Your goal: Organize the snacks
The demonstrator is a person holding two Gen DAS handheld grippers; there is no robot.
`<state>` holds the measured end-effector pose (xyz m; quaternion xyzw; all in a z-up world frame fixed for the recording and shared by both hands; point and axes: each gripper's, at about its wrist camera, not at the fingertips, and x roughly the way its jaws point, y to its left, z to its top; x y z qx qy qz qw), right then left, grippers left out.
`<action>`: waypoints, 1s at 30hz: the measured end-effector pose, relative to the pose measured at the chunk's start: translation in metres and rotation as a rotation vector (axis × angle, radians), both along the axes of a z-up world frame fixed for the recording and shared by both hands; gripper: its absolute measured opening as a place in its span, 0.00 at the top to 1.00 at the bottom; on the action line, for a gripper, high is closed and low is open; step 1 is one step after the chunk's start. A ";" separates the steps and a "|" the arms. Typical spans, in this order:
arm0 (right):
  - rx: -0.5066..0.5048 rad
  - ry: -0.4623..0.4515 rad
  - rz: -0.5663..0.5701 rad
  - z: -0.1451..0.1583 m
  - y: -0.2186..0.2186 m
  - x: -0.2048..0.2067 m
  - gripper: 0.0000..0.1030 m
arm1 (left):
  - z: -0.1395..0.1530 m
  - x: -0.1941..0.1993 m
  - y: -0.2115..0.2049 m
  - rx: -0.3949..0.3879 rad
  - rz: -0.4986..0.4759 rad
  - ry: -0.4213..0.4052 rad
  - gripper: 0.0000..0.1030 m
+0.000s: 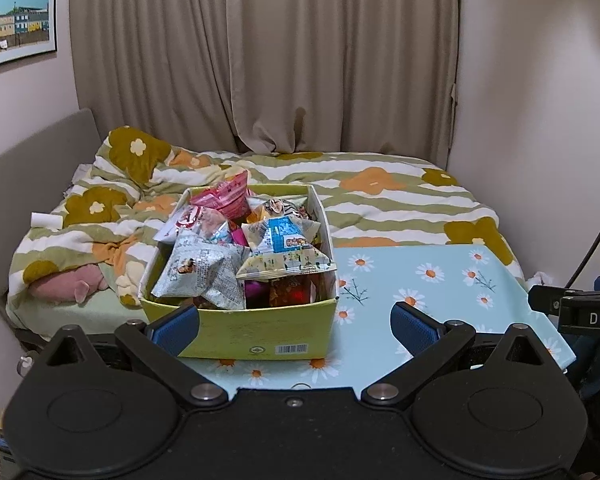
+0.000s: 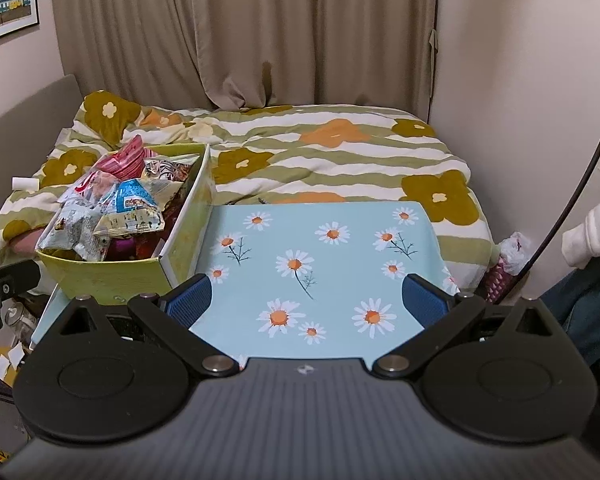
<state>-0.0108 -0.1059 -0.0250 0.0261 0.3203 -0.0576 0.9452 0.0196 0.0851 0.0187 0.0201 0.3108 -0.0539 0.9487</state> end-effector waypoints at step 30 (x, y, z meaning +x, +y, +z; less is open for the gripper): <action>0.003 0.004 -0.015 -0.002 -0.006 0.008 0.00 | 0.000 0.009 -0.001 0.007 -0.011 0.005 0.00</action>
